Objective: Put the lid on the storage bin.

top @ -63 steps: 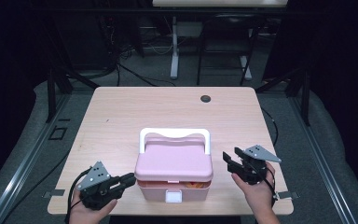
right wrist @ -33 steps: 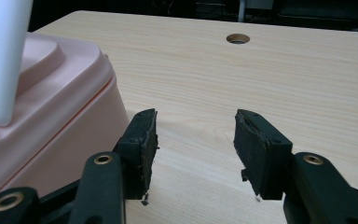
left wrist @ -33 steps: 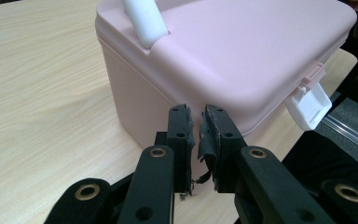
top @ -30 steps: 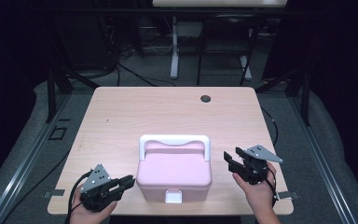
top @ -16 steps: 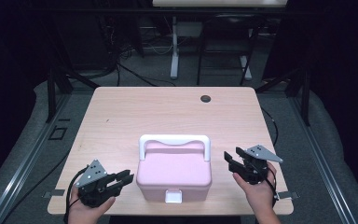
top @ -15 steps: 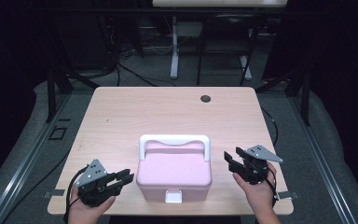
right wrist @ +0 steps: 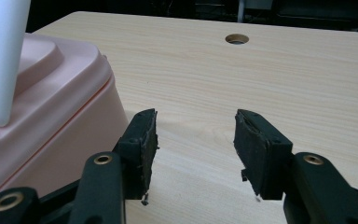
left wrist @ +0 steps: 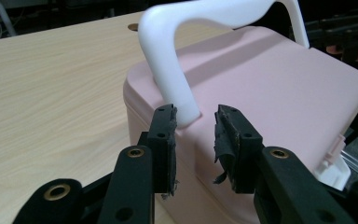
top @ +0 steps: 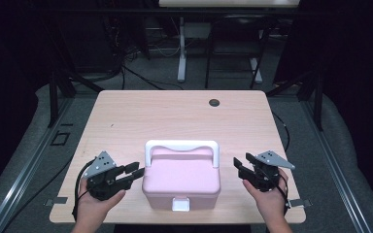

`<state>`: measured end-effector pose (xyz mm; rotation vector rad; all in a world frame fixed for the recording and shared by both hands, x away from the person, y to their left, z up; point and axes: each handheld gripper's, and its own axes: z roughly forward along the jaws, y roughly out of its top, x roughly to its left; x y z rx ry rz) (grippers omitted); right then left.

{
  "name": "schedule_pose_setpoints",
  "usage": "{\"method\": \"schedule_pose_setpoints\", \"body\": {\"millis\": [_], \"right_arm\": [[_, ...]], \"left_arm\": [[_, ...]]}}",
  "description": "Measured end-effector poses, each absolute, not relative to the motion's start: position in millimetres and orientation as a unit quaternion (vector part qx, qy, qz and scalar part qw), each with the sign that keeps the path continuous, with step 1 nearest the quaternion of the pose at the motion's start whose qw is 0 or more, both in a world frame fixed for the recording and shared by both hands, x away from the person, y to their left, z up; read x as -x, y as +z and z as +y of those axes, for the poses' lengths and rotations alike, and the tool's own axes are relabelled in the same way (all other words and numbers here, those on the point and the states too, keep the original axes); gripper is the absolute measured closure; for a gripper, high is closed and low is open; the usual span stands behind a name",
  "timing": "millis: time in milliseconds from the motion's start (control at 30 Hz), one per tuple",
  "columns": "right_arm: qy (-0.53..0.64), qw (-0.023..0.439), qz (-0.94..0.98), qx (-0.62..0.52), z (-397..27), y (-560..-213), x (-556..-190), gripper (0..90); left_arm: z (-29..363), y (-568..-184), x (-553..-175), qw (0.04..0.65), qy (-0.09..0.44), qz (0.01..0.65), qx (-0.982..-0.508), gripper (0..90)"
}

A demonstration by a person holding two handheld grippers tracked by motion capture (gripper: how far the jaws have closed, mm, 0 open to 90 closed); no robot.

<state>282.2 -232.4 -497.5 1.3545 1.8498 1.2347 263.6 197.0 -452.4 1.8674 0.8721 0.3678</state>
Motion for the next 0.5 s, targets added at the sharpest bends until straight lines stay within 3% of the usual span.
{"method": "schedule_pose_setpoints", "body": {"millis": [500], "right_arm": [[0.457, 0.266, 0.685, -0.502, -233, -498, -282, 48.2]], "left_arm": [[205, -451, -302, 0.497, 0.164, 0.39, -0.758, 60.6]]}}
